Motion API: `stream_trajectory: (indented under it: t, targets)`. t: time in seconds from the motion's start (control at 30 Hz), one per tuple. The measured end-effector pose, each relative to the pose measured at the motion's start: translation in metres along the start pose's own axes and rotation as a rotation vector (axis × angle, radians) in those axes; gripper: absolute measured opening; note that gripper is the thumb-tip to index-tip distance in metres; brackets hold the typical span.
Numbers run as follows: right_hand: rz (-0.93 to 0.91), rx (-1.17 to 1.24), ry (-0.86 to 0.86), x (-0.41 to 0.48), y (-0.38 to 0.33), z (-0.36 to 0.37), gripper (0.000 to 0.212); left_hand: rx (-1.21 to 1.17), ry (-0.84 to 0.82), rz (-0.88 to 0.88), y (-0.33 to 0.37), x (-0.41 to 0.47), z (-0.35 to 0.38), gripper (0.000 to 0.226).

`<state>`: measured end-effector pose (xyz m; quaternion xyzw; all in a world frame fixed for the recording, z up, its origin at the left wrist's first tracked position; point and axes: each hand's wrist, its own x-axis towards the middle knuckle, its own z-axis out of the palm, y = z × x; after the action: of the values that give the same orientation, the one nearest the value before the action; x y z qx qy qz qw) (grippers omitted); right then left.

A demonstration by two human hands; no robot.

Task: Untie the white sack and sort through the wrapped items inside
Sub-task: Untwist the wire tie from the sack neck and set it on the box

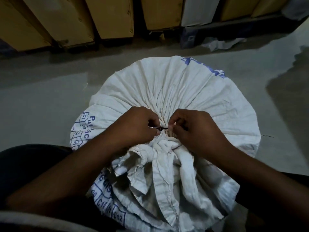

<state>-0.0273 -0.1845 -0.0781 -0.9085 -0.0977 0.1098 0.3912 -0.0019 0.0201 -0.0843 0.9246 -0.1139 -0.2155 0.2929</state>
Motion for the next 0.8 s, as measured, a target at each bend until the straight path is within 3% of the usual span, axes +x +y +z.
stream_trajectory:
  t: [0.23,0.47,0.63,0.8]
  targets:
    - [-0.07,-0.126,-0.017,0.008,0.009,0.018,0.02,-0.083,0.049,0.01,0.007,-0.002,0.005,0.008]
    - [-0.096,-0.19,-0.068,0.01,0.004,0.012,0.009,-0.082,0.081,0.034,0.009,-0.003,0.008,0.015]
    - [-0.236,-0.409,-0.049,0.007,-0.002,0.007,0.009,-0.04,0.088,0.022,0.011,-0.002,0.011,0.018]
    - [-0.306,-0.45,-0.009,0.007,-0.001,0.011,0.005,-0.049,0.109,0.027,0.012,-0.002,0.01,0.017]
